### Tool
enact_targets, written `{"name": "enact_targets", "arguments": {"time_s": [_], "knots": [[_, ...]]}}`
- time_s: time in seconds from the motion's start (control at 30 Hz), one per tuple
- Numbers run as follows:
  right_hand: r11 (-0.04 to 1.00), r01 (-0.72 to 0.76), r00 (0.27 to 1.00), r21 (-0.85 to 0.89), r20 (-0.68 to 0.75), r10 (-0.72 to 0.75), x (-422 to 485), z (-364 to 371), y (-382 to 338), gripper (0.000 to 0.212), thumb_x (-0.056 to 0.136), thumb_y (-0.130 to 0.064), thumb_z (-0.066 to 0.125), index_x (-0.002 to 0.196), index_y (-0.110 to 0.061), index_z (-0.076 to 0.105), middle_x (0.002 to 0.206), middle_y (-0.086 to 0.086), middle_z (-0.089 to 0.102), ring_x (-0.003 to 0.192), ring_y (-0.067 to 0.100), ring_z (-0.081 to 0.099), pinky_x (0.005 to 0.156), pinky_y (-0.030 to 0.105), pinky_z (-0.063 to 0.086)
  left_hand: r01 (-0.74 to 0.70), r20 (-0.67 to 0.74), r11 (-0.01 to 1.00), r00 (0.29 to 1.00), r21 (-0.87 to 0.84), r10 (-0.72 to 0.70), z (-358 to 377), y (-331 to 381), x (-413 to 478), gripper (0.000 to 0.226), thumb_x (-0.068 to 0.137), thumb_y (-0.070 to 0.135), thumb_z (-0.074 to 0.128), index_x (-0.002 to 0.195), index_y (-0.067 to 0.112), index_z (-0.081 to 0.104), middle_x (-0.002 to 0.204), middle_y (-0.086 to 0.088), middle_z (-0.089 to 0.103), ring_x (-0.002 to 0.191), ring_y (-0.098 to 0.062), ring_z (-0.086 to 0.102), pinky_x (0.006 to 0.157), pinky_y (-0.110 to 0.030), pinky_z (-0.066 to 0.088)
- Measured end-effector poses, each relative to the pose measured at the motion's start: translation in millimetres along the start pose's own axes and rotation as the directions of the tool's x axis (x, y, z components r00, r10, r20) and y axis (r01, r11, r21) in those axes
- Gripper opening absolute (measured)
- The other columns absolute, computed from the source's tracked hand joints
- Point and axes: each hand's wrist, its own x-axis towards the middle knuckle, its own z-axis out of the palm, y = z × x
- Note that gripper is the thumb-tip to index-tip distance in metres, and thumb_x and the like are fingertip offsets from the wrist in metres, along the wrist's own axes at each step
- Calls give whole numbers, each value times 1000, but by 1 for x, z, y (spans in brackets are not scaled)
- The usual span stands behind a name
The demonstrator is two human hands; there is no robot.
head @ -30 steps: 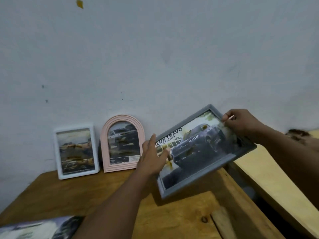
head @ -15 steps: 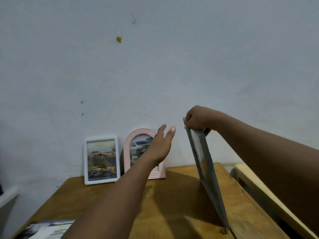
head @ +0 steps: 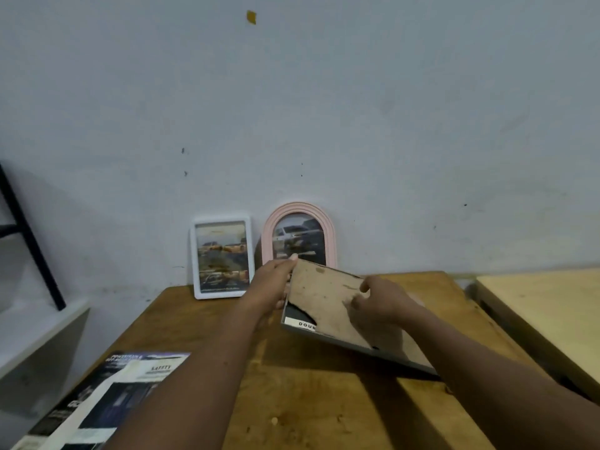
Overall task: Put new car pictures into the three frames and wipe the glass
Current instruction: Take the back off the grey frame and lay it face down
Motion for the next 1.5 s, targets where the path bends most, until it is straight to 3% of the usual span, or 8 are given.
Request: {"name": "enact_targets", "arguments": {"time_s": [0.13,0.23,0.47,0.73,1.1,1.23,1.4,1.5], "knots": [[994,62,996,-90,65,-56,-11,50,21,58,83,-72,53,127,-35,51,138,0,48,121,24,46,105,50,40,67,-152,998,986,11,-65,-8,-64,13,30,90,53,64,102,25,69,113,-6,70,106,-26,66,101,-53,51],[977,169,984,-126,82,-160,-12,71,22,66,84,-77,46,135,-36,46,152,0,37,140,26,32,113,53,23,98,-192,992,978,78,-81,-6,-95,9,36,93,53,63,115,24,67,115,-3,69,104,-21,65,99,-43,52],[955,241,969,-174,-7,-246,5,85,34,65,86,-79,35,137,-38,43,154,-3,36,144,21,28,117,51,18,47,-119,917,993,396,1,-2,-112,9,84,76,81,47,150,44,37,151,3,50,142,-29,41,112,-55,40],[947,247,965,-205,-33,-259,9,84,40,60,88,-76,38,133,-37,46,151,-3,40,140,21,32,115,49,21,-50,-158,836,974,546,161,8,-131,11,71,92,73,38,155,41,30,153,3,47,144,-27,34,116,-55,31],[934,242,970,-262,53,-236,9,111,-22,97,72,-92,33,147,-31,30,158,6,31,146,32,23,114,65,15,-26,-184,995,982,95,43,-6,-118,11,75,81,93,19,121,43,57,129,2,66,117,-20,60,105,-53,46],[924,191,981,-332,100,-167,10,113,-35,117,58,-102,32,149,-30,24,158,11,28,146,40,20,111,72,14,43,-149,998,988,42,-36,-19,-112,11,86,88,85,15,149,33,45,139,1,63,135,-26,48,118,-56,28],[847,283,958,-450,89,-273,11,104,-45,101,69,-95,33,138,-22,38,130,14,57,116,34,55,90,48,48,24,-109,998,994,51,-19,-17,-111,10,78,95,76,15,148,30,47,143,-1,60,133,-24,49,102,-42,32],[688,450,870,-570,105,-482,5,95,-54,72,89,-78,30,118,-16,53,95,7,64,76,22,57,67,35,45,13,-101,995,995,100,-3,-15,-113,10,105,72,98,12,144,32,51,141,1,60,122,-18,52,96,-39,36]]}}
